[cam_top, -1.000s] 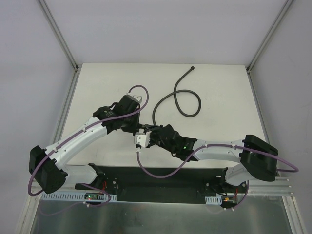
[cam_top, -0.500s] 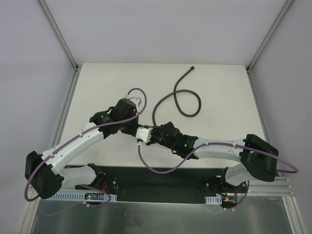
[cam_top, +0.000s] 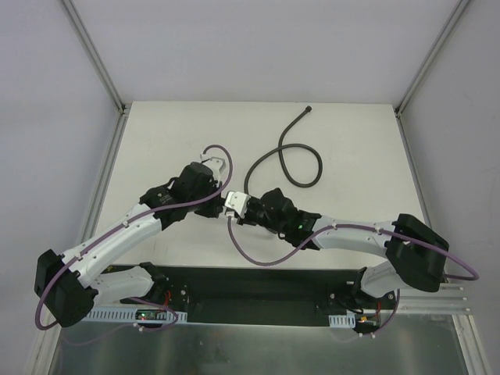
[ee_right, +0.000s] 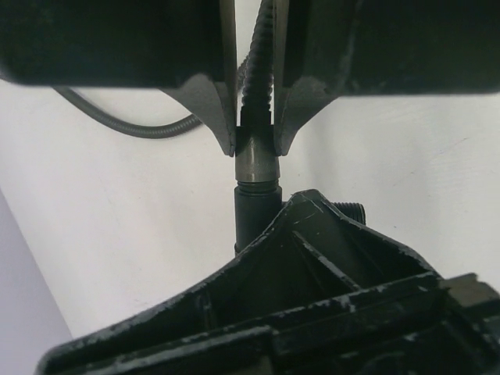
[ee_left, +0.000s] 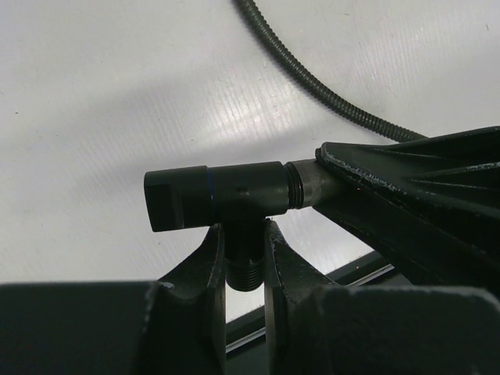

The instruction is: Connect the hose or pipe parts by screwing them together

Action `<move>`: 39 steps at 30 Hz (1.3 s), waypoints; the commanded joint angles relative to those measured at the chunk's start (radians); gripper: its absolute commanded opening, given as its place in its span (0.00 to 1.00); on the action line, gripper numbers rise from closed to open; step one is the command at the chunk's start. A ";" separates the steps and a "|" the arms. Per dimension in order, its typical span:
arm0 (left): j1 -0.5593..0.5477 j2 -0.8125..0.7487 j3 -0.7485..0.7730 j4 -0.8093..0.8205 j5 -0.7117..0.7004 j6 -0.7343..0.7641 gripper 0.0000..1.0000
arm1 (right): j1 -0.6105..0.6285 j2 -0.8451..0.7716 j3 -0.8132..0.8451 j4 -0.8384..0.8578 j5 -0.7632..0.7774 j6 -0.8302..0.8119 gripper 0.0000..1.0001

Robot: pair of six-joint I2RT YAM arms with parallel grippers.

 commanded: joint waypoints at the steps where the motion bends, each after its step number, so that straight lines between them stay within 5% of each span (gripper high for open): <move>1: -0.028 -0.054 -0.013 0.166 0.208 0.021 0.00 | -0.036 -0.024 0.075 0.110 -0.129 0.150 0.00; 33: -0.054 -0.147 -0.153 0.372 0.150 0.147 0.00 | -0.252 0.093 0.034 0.415 -0.502 0.874 0.00; 39: -0.054 -0.144 -0.133 0.329 0.087 0.106 0.00 | -0.258 0.081 0.008 0.351 -0.527 0.746 0.01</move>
